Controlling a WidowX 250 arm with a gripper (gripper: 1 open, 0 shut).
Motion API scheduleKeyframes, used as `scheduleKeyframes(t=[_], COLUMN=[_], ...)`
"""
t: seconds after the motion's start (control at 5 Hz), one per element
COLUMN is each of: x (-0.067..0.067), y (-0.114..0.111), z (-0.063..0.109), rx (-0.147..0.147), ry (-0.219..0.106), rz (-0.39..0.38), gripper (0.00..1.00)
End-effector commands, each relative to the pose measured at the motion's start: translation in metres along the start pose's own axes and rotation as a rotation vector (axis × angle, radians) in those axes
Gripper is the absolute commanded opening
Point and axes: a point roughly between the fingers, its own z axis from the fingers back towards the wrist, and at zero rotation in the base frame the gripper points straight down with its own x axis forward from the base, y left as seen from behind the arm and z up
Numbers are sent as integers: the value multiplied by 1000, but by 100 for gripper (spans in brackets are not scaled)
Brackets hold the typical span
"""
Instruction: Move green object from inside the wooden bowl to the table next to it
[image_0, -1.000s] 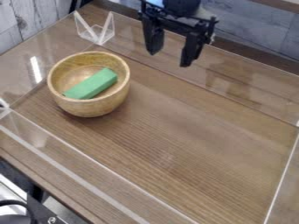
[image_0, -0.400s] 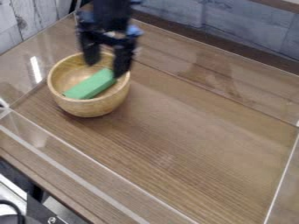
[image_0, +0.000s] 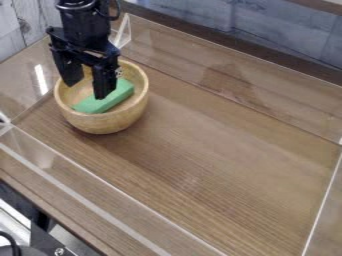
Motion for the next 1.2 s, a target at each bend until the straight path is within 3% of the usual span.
scheduleKeyframes(t=[0.0, 0.4, 0.8, 1.0], x=[12, 28, 24, 29], y=[1, 6, 23, 10], z=[9, -9, -36, -32], rx=[18, 21, 24, 4], ry=[-35, -34, -24, -33], rz=[12, 119, 137, 181], gripper=[100, 100, 100, 100])
